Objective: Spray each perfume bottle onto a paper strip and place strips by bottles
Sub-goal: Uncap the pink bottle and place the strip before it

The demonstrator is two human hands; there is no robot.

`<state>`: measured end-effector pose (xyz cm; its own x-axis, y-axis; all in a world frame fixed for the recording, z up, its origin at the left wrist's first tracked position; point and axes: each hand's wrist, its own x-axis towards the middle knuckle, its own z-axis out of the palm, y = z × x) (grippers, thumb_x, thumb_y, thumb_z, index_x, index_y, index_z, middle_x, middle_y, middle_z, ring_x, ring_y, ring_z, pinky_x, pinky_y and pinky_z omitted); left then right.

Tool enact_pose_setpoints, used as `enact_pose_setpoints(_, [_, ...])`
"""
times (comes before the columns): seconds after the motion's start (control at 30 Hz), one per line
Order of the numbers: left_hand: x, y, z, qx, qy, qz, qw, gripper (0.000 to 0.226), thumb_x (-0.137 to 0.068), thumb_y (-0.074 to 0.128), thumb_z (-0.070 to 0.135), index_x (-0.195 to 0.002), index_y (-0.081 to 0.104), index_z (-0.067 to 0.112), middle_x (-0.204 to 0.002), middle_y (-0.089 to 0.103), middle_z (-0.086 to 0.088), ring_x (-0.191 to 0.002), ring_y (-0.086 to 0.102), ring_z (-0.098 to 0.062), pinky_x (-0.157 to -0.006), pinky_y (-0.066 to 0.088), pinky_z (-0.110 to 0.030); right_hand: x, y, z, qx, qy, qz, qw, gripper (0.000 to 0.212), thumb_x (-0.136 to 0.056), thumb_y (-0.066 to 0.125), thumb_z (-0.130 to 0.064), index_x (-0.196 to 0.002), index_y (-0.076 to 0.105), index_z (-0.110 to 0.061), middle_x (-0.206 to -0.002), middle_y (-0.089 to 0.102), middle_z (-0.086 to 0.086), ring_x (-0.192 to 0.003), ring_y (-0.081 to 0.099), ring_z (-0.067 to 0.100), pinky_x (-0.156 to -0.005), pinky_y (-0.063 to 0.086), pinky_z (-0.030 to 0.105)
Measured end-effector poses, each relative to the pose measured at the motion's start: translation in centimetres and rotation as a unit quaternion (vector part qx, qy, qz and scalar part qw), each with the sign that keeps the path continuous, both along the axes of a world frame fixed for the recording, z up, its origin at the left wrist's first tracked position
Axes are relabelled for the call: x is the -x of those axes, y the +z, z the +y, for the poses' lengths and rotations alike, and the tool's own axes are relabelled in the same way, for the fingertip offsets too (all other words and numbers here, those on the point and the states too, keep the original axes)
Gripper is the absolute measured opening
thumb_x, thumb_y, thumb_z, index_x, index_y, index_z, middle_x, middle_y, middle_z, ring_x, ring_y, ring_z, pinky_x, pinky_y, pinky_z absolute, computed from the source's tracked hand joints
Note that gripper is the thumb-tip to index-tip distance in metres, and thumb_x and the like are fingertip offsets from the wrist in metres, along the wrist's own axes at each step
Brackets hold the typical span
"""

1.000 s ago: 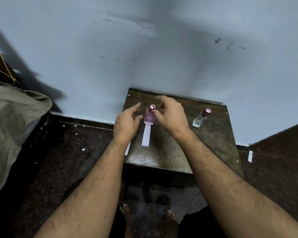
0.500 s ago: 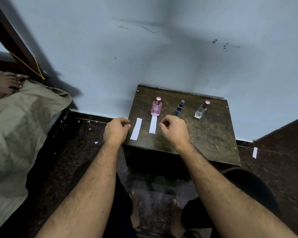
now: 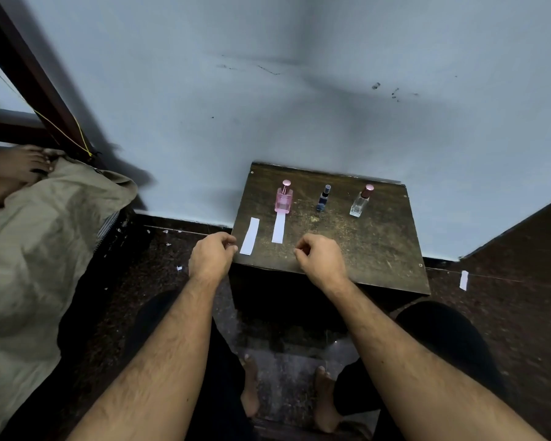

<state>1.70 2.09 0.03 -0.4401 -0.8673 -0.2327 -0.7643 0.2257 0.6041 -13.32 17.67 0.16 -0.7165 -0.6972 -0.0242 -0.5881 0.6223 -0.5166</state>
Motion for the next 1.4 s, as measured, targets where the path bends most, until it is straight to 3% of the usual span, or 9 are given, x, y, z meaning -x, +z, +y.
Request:
enact_pose_setpoints(0.4, [1.4, -0.9, -0.5, -0.012, 0.025, -0.055, 0.998, 0.019, -0.089, 0.065, 0.026, -0.106, 0.071, 0.033, -0.114, 0.07, 0.001, -0.109, 0.062, -0.022, -0.087, 0.046, -0.031, -2.0, -1.5, -6.9, -0.017, 0.094, -0.01, 0.995, 0.014, -0.084, 0.063, -0.019, -0.094, 0.073, -0.017, -0.096, 0.072, 0.002, -0.09, 0.066, 0.023, -0.08, 0.053, 0.033])
enact_pose_setpoints(0.6, [1.6, -1.4, -1.3, -0.021, 0.018, -0.057, 0.998, 0.018, -0.089, 0.066, 0.026, -0.105, 0.072, 0.034, -0.11, 0.071, 0.002, -0.106, 0.063, -0.021, -0.085, 0.047, -0.031, -1.7, -2.7, -9.5, -0.075, 0.136, 0.012, 0.988, 0.031, -0.087, 0.065, -0.033, -0.113, 0.069, -0.018, -0.109, 0.064, 0.005, -0.101, 0.062, 0.026, -0.08, 0.049, 0.033])
enact_pose_setpoints(0.73, [2.0, -1.7, -1.6, -0.03, 0.021, -0.058, 0.998, 0.017, -0.087, 0.068, 0.027, -0.102, 0.072, 0.034, -0.108, 0.072, 0.005, -0.105, 0.063, -0.019, -0.081, 0.043, -0.029, -1.5, -3.3, -9.9, -0.117, 0.157, 0.039, 0.98, 0.029, -0.085, 0.066, -0.038, -0.103, 0.069, -0.015, -0.103, 0.06, 0.005, -0.097, 0.061, 0.027, -0.067, 0.039, 0.029])
enact_pose_setpoints(0.9, [2.3, -1.7, -1.6, -0.038, 0.02, -0.064, 0.997, 0.019, -0.087, 0.069, 0.026, -0.103, 0.073, 0.034, -0.11, 0.071, 0.005, -0.109, 0.062, -0.019, -0.079, 0.034, -0.028, -1.2, -4.0, -10.1, -0.109, 0.154, 0.035, 0.981, 0.027, -0.084, 0.067, -0.036, -0.098, 0.071, -0.014, -0.099, 0.061, 0.005, -0.095, 0.061, 0.026, -0.067, 0.038, 0.028])
enact_pose_setpoints(1.13, [2.7, -1.7, -1.6, -0.038, 0.014, -0.071, 0.997, 0.018, -0.085, 0.07, 0.024, -0.099, 0.073, 0.035, -0.107, 0.071, 0.006, -0.105, 0.063, -0.018, -0.082, 0.046, -0.031, -0.9, -4.1, -10.4, -0.088, 0.133, 0.008, 0.987, 0.021, -0.088, 0.062, -0.028, -0.104, 0.074, -0.021, -0.104, 0.069, 0.002, -0.099, 0.064, 0.025, -0.081, 0.052, 0.033])
enact_pose_setpoints(1.3, [2.8, -1.6, -1.5, -0.032, 0.013, -0.072, 0.997, 0.017, -0.084, 0.069, 0.023, -0.097, 0.073, 0.034, -0.105, 0.072, 0.005, -0.103, 0.063, -0.018, -0.08, 0.048, -0.031, -0.9, -4.0, -10.3, -0.095, 0.136, 0.013, 0.986, 0.019, -0.083, 0.067, -0.035, -0.094, 0.073, -0.021, -0.096, 0.066, 0.002, -0.093, 0.064, 0.024, -0.072, 0.048, 0.031])
enact_pose_setpoints(1.4, [2.8, -1.5, -1.4, -0.03, 0.011, -0.073, 0.997, 0.018, -0.085, 0.069, 0.023, -0.098, 0.073, 0.034, -0.106, 0.072, 0.005, -0.102, 0.063, -0.017, -0.078, 0.046, -0.03, -0.8, -4.1, -10.2, -0.102, 0.143, 0.016, 0.984, 0.027, -0.08, 0.072, -0.039, -0.1, 0.072, -0.022, -0.099, 0.064, 0.001, -0.095, 0.062, 0.023, -0.072, 0.046, 0.031])
